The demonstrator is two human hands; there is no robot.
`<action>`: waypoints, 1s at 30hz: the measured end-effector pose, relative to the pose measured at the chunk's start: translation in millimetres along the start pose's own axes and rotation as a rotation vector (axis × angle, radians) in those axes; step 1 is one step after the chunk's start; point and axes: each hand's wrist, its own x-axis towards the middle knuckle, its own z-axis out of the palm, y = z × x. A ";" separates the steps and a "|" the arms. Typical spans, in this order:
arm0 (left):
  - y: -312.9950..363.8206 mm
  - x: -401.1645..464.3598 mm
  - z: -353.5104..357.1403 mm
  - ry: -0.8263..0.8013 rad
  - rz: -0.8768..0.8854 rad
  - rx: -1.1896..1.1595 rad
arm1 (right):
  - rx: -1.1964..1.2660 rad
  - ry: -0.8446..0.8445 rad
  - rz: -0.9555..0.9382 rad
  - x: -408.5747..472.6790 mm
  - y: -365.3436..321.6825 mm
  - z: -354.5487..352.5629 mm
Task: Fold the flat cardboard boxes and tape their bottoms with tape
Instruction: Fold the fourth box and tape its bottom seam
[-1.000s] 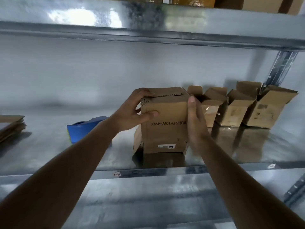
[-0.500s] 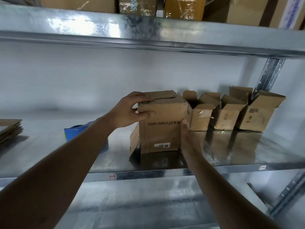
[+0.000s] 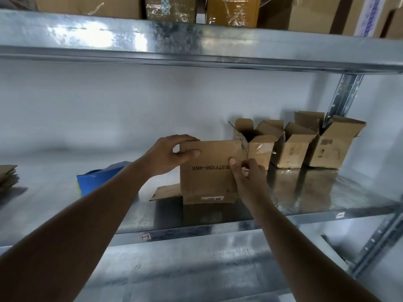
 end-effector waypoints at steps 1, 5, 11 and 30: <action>1.8 1.8 -2.1 0.015 0.006 -0.015 | 0.008 0.007 -0.007 1.6 -4.1 -2.0; 2.7 6.2 -8.6 0.063 0.027 -0.008 | -0.019 -0.040 0.010 15.8 -13.0 -5.1; -13.5 -5.0 1.6 0.039 0.118 0.078 | 0.103 -0.208 0.180 17.7 -9.7 -2.3; -25.6 -12.4 -12.9 -0.092 0.212 0.224 | -0.425 -0.140 -0.452 32.1 -29.4 26.7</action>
